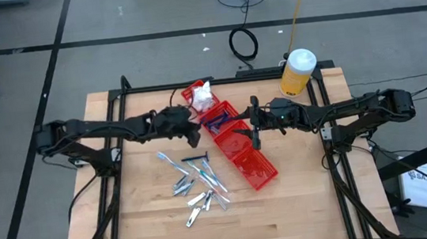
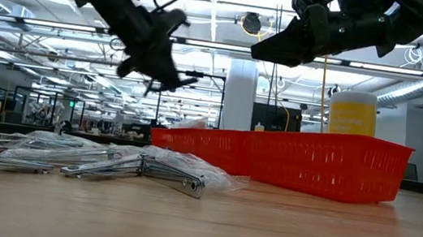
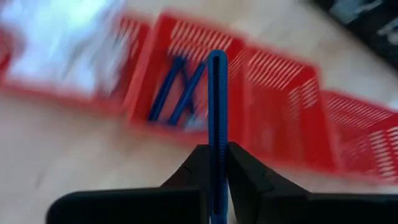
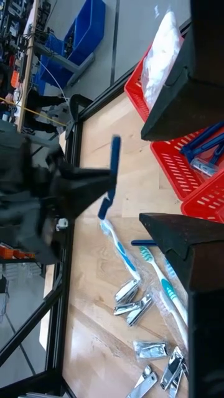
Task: Pick & Place Travel size toiletries
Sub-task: Put the blue razor into the top middle red bin
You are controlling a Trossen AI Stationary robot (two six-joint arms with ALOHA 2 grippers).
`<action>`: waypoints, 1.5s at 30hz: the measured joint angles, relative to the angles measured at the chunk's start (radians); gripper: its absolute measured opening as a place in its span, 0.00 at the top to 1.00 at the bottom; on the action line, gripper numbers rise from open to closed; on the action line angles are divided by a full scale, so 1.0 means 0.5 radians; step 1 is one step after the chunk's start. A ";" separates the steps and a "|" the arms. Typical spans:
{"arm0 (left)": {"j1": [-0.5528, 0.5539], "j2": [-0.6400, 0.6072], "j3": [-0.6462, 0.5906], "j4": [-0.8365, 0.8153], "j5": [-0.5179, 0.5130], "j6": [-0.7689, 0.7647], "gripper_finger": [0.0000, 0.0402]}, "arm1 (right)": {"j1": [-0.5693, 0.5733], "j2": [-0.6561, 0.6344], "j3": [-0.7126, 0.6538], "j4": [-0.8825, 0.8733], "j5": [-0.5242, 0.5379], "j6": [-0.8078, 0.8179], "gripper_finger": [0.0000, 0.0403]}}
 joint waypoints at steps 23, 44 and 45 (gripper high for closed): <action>0.184 0.836 0.720 -0.014 0.249 0.500 0.89 | 0.000 0.000 0.000 0.002 0.000 0.000 0.54; 0.185 0.731 0.723 -0.167 0.266 0.539 0.16 | -0.001 0.000 0.000 0.003 0.000 0.000 0.54; 0.185 0.694 0.723 -0.239 0.299 0.565 0.16 | 0.000 0.000 0.000 0.003 0.000 0.000 0.54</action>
